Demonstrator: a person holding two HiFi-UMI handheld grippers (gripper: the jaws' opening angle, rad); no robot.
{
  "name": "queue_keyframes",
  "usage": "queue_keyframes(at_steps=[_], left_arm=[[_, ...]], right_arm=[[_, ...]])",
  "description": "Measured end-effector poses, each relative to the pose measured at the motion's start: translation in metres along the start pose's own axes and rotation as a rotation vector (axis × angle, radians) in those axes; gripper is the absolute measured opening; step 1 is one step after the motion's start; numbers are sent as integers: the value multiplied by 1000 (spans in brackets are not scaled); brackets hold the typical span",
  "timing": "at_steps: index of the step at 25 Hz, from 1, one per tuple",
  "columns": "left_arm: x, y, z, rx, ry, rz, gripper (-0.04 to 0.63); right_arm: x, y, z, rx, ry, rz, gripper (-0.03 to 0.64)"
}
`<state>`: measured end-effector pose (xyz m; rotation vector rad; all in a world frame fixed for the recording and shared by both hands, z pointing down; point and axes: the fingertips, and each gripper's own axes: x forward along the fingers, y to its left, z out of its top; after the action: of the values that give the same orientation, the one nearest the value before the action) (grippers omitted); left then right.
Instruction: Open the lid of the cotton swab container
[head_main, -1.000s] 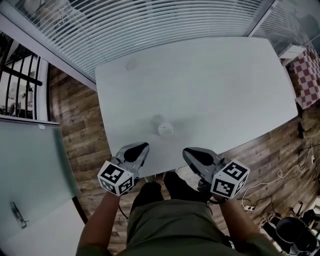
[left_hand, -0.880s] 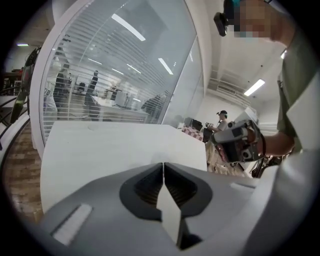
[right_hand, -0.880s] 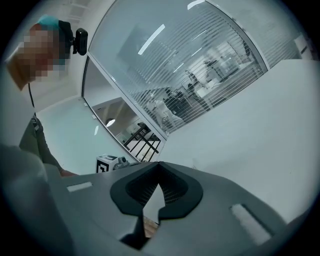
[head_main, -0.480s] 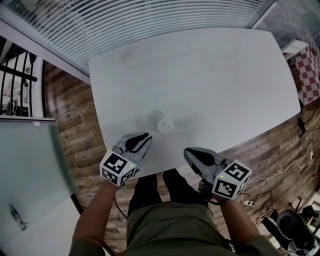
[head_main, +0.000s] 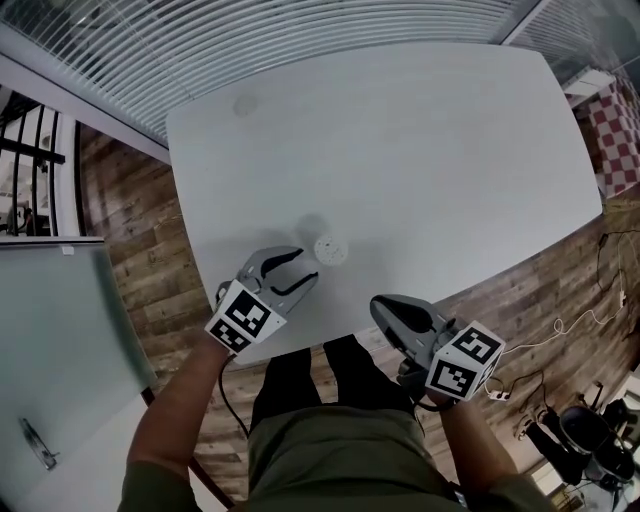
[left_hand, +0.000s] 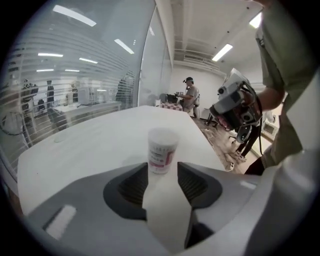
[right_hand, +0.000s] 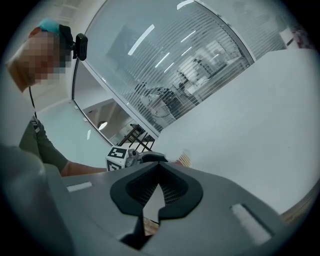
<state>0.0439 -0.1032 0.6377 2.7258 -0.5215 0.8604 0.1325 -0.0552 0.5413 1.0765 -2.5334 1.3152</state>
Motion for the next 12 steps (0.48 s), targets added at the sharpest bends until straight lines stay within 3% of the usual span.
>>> queue_keyframes(at_steps=[12], left_arm=[[27, -5, 0, 186, 74, -35, 258]], right_arm=[[4, -7, -11, 30, 1, -11, 10]])
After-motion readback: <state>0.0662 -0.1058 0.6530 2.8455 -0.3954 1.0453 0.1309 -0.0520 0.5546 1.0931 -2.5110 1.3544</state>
